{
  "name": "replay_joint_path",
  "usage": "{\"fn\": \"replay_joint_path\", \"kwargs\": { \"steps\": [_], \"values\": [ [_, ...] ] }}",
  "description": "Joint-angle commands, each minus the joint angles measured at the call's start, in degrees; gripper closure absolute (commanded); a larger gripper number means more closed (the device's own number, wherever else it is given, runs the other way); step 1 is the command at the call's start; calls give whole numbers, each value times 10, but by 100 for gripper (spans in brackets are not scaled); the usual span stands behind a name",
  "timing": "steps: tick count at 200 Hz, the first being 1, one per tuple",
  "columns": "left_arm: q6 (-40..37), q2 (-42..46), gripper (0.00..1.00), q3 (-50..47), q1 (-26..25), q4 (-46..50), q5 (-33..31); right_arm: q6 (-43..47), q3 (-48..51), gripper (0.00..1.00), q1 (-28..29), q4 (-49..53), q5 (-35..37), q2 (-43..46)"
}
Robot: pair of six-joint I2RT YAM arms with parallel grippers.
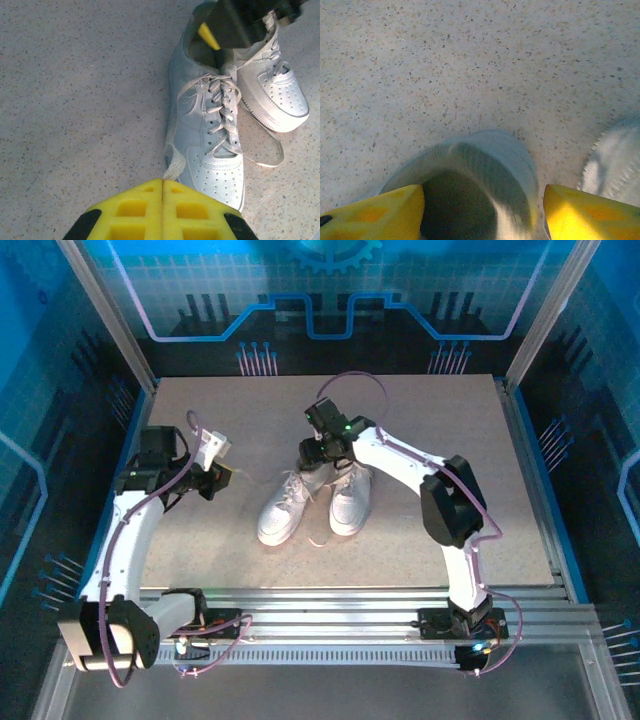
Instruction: Tie the shoes
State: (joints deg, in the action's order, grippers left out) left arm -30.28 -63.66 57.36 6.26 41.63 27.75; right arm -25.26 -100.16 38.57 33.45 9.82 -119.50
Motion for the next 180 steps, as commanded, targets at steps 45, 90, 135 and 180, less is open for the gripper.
{"fn": "replay_joint_path", "kwargs": {
  "steps": [45, 90, 135, 180],
  "values": [
    [11, 42, 100, -14, 5, 11, 16, 34, -121, 39, 2, 37, -109, -91],
    [10, 42, 100, -9, 5, 10, 26, 61, -130, 40, 16, 9, -161, -95],
    [12, 37, 100, 11, 5, 15, 40, 103, -181, 39, 22, 3, -277, -120],
    [19, 25, 100, 45, 5, 35, 37, 133, -215, 34, 14, 51, -231, -97]
  ]
}}
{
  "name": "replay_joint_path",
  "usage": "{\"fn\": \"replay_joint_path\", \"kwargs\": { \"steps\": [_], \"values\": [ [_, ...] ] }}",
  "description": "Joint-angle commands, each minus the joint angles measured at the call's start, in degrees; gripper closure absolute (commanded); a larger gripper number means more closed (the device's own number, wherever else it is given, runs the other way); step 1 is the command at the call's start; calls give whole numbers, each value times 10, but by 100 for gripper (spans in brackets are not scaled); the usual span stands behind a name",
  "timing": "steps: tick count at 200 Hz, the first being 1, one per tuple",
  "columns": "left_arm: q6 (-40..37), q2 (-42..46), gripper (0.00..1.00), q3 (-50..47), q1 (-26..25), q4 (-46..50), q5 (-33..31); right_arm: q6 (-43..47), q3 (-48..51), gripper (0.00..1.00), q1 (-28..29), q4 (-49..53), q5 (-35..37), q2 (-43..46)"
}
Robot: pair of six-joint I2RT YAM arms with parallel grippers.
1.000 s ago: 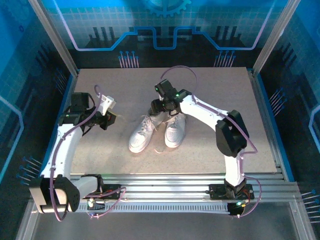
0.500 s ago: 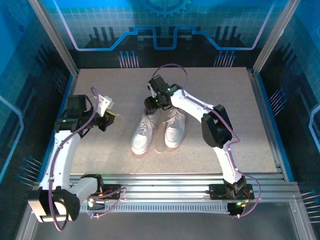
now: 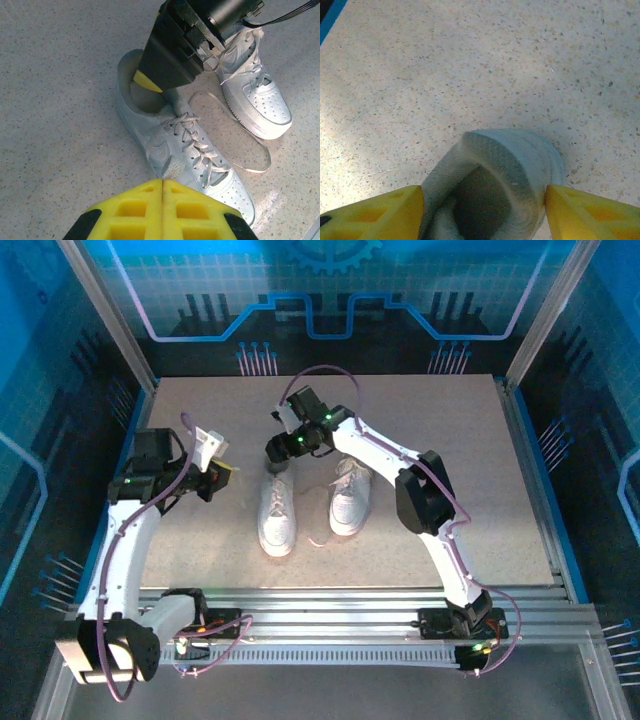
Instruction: Tie the shoes
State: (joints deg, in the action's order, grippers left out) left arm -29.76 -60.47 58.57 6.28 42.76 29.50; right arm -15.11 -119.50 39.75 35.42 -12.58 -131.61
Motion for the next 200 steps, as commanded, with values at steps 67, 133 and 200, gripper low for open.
{"fn": "replay_joint_path", "kwargs": {
  "steps": [67, 133, 200],
  "values": [
    [1, -45, 100, 138, 14, 118, 33, 263, 246, 39, 49, -159, -2, 210],
    [25, -48, 100, 200, 17, 132, 55, 349, 257, 41, 103, -257, -31, 173],
    [27, -44, 100, 193, 17, 129, 57, 342, 284, 87, 110, -351, 34, 181]
  ]
}}
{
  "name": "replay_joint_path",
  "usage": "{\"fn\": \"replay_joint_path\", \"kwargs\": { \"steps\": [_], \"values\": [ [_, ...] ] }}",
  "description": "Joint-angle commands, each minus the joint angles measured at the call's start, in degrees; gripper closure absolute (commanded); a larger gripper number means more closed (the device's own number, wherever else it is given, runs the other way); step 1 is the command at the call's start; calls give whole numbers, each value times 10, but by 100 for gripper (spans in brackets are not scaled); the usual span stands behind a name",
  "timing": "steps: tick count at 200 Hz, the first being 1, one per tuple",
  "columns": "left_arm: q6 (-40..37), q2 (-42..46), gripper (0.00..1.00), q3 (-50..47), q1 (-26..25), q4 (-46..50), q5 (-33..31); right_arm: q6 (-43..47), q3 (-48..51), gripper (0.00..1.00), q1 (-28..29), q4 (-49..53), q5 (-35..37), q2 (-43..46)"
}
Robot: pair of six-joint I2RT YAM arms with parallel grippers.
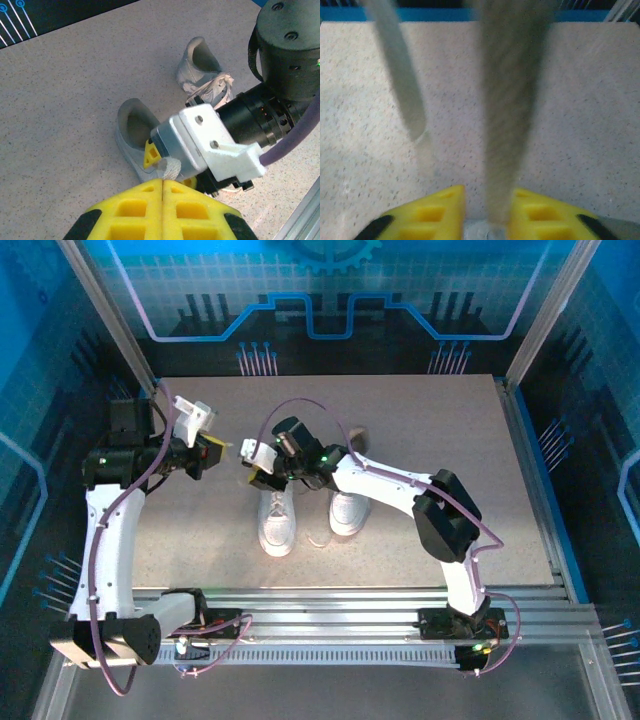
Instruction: Tie the shoes
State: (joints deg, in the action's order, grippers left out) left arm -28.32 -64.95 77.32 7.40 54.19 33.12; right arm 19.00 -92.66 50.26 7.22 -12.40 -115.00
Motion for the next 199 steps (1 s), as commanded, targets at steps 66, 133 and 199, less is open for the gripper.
{"fn": "replay_joint_path", "kwargs": {
  "steps": [66, 133, 199],
  "values": [
    [1, 23, 100, -47, 10, -15, -22, -29, 57, 100, -15, -76, 64, 67],
    [18, 56, 46, -152, 10, -154, 0, -4, -51, 100, -76, 133, -41, 39],
    [-96, 32, 54, -250, -17, -338, 99, 16, -117, 100, -84, 203, -107, -2]
  ]
}}
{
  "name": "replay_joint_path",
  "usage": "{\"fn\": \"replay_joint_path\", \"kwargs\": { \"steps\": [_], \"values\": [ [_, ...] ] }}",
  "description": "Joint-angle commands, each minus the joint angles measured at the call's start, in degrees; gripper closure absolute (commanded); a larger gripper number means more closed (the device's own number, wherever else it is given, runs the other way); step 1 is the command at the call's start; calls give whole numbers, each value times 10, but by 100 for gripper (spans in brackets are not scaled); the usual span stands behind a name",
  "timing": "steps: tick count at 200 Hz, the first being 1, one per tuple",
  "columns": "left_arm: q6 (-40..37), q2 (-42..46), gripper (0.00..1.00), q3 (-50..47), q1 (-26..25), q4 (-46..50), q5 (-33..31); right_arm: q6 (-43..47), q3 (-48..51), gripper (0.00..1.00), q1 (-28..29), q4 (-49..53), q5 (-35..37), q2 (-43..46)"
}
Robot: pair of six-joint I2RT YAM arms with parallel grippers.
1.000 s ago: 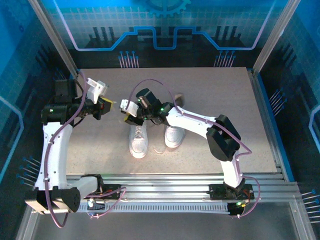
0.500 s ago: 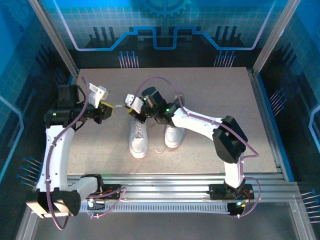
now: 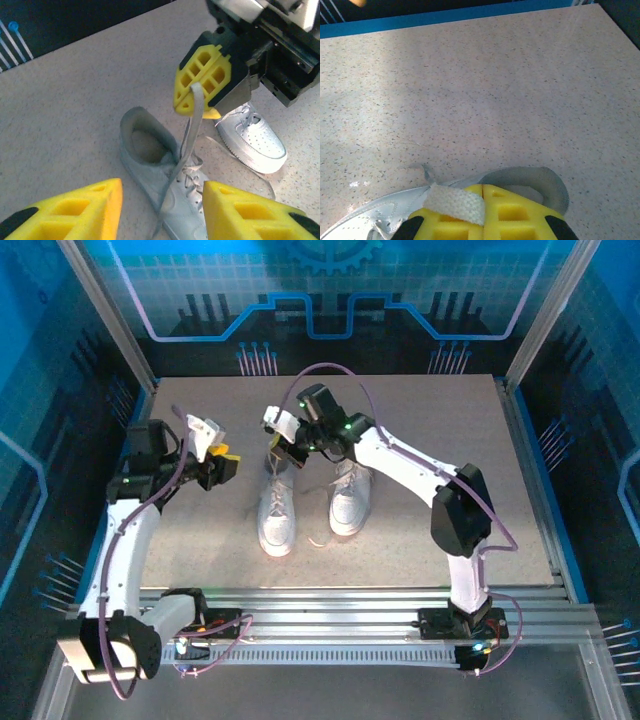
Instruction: Tie the shoes
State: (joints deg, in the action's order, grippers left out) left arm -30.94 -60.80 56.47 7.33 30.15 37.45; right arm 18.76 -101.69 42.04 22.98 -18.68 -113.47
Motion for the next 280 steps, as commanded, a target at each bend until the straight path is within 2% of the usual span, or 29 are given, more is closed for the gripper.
{"fn": "replay_joint_path", "kwargs": {
  "steps": [1, 36, 105, 155, 162, 170, 186, 190, 197, 218, 228, 251, 280],
  "values": [
    [-72, -10, 54, -43, -18, -101, 55, 18, -27, 100, -2, 46, -45, -17],
    [-105, -57, 51, -51, -50, -142, 63, 24, -32, 100, -1, 58, -47, -23],
    [-49, -118, 46, -30, -81, -157, 95, 23, -28, 100, 9, 46, -24, -21],
    [-45, -149, 47, -23, -85, -162, 111, 33, -6, 100, 14, 23, -38, -10],
    [-45, -154, 50, -21, -86, -162, 115, 36, -1, 100, 15, 18, -43, -8],
    [-49, -159, 59, -17, -86, -158, 124, 39, 5, 100, 15, 11, -48, -4],
    [-58, -165, 92, -10, -86, -146, 131, 47, 19, 100, 15, 2, -55, 0],
    [-59, -164, 100, -9, -86, -144, 131, 48, 21, 97, 15, 2, -55, 2],
    [-61, -163, 100, -8, -86, -141, 127, 49, 27, 90, 13, 1, -56, 5],
    [-60, -158, 100, -6, -81, -121, 97, 37, 74, 57, -1, -30, -75, 30],
    [-61, -155, 100, -3, -77, -106, 87, 22, 104, 47, -13, -50, -87, 47],
    [-65, -144, 100, -2, -65, -89, 75, -8, 173, 39, -41, -80, -103, 79],
    [-72, -131, 100, -1, -47, -72, 59, 16, 225, 38, -45, -76, -45, 80]
  ]
}}
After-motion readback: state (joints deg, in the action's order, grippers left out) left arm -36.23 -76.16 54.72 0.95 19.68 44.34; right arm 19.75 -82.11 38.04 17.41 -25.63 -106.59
